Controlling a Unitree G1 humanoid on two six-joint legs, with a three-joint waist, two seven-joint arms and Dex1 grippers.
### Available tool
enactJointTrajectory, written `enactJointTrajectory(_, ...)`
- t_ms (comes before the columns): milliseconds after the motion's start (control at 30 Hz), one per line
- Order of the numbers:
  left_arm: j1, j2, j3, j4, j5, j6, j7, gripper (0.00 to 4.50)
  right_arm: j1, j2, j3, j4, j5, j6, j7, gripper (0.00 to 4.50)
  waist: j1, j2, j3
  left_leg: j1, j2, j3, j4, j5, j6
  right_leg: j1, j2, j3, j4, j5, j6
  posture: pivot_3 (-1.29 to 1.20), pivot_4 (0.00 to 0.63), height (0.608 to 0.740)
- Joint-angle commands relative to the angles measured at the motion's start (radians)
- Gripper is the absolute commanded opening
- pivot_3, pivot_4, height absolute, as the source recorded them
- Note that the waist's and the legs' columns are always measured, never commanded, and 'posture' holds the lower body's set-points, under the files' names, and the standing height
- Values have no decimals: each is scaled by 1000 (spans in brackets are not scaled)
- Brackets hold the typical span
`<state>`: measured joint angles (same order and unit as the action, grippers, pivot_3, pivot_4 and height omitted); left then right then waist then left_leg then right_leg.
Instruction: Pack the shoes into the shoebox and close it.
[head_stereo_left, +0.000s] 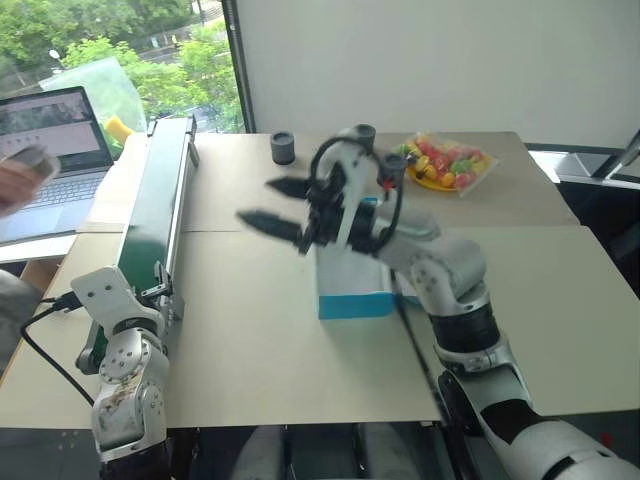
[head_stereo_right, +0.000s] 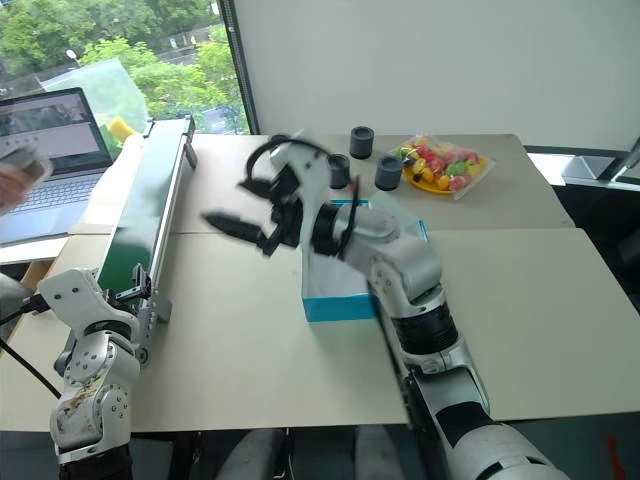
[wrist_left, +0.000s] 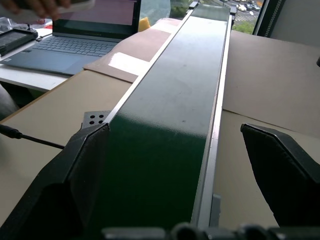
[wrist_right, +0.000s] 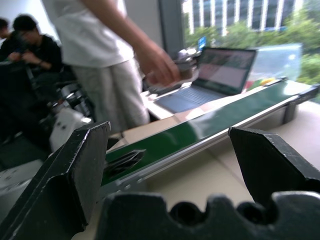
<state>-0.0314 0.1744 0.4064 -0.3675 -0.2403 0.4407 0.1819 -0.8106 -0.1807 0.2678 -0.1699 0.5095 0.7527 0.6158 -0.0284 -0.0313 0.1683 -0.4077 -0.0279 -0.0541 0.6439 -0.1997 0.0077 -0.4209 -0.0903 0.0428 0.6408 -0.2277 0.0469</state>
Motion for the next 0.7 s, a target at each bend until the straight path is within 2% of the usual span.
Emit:
enactJointTrajectory(33,11,33,7,-41,31,-13,-15,4500,10,-22,70,0,-129,-46,-42,4474,4,0,0,0,0,0,0,0,0,0,0,0,0,0,-1,0,150,740)
enactJointTrajectory(200,-17,69,107,-26,-56,99,-27,4500,59,-17,153,47,-317,-169,-134,4474,5,0,0,1,2,2,-1,0,-1,-2,2,0,1,1,-2,0,150,740)
enactJointTrajectory(367,-54,157,127,-32,-152,312,-97,4500,191,30,155,13,-335,-179,-166,4474,5,-1,0,0,2,2,-1,0,-1,-2,3,-1,1,1,-2,0,150,740)
enactJointTrajectory(700,-52,210,72,-29,-101,358,-126,4500,208,76,139,12,-352,-161,-172,4474,-2,-1,0,2,5,2,-1,-1,-2,-2,6,0,1,2,-4,0,150,740)
